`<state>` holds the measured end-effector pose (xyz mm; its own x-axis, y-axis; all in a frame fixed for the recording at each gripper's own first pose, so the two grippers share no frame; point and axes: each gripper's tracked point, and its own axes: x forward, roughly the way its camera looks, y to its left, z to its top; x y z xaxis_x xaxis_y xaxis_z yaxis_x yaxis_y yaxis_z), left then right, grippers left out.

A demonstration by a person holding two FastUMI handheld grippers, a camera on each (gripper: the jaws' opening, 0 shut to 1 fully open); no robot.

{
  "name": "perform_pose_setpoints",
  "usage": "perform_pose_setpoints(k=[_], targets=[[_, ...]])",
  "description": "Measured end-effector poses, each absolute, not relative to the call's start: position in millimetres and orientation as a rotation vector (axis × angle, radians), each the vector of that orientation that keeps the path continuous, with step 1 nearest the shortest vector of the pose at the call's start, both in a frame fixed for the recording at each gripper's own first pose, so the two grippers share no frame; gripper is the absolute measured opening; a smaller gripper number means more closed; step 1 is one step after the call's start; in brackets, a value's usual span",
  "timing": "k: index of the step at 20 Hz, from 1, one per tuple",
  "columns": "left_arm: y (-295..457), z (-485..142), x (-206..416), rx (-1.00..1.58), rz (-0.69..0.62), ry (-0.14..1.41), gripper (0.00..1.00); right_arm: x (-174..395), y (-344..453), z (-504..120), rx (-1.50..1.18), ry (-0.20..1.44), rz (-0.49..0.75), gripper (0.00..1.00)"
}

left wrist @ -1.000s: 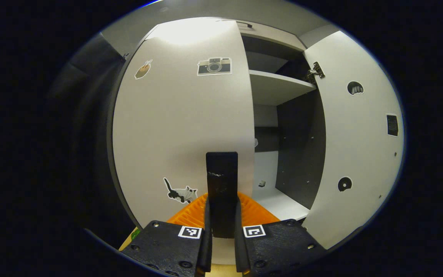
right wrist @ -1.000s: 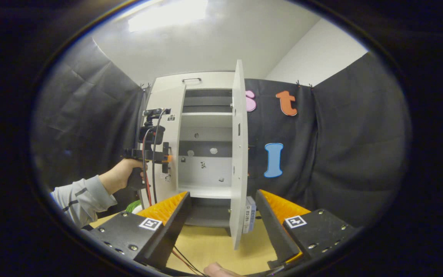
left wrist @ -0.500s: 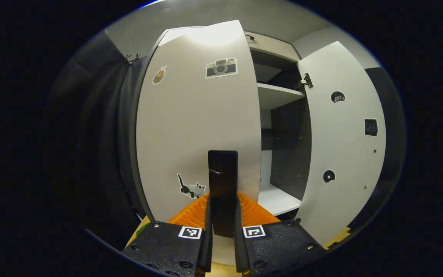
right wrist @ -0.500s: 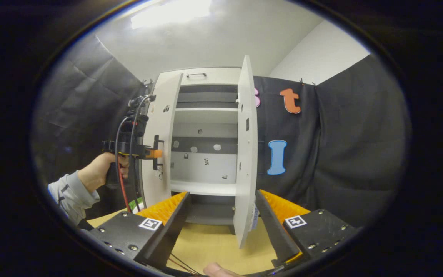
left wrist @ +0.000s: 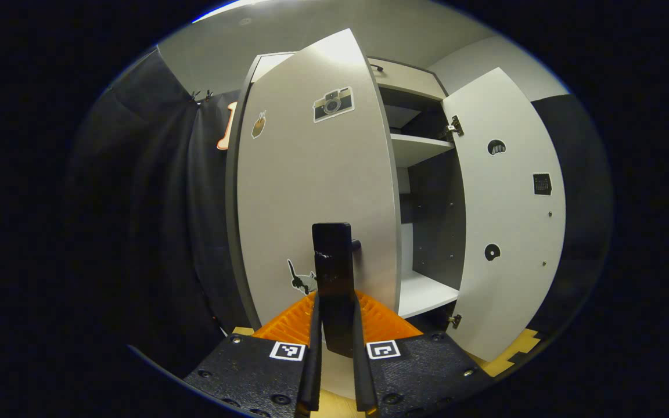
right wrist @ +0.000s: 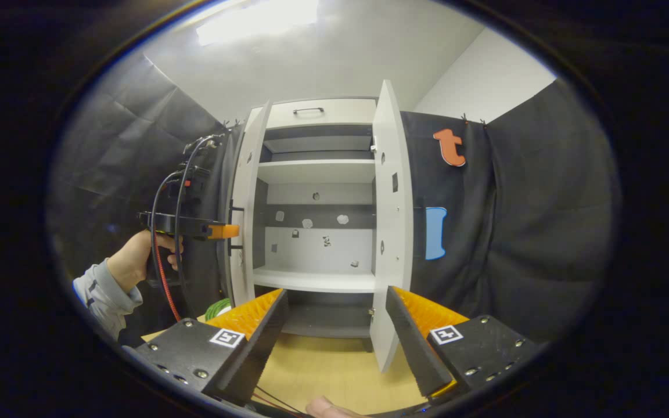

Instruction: Open the right door of the double-door shoe cabinet with the right hand, and open the left door with the left hand.

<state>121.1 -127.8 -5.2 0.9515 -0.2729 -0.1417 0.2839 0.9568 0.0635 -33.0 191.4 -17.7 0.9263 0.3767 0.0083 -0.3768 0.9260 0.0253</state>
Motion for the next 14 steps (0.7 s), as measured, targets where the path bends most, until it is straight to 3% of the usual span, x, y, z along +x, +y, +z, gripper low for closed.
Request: perform_pose_setpoints(k=[14], targets=[[-83,-11,98,0.060,-0.287,0.174,0.24,-41,217,-25,0.024,0.013,0.428,1.00]])
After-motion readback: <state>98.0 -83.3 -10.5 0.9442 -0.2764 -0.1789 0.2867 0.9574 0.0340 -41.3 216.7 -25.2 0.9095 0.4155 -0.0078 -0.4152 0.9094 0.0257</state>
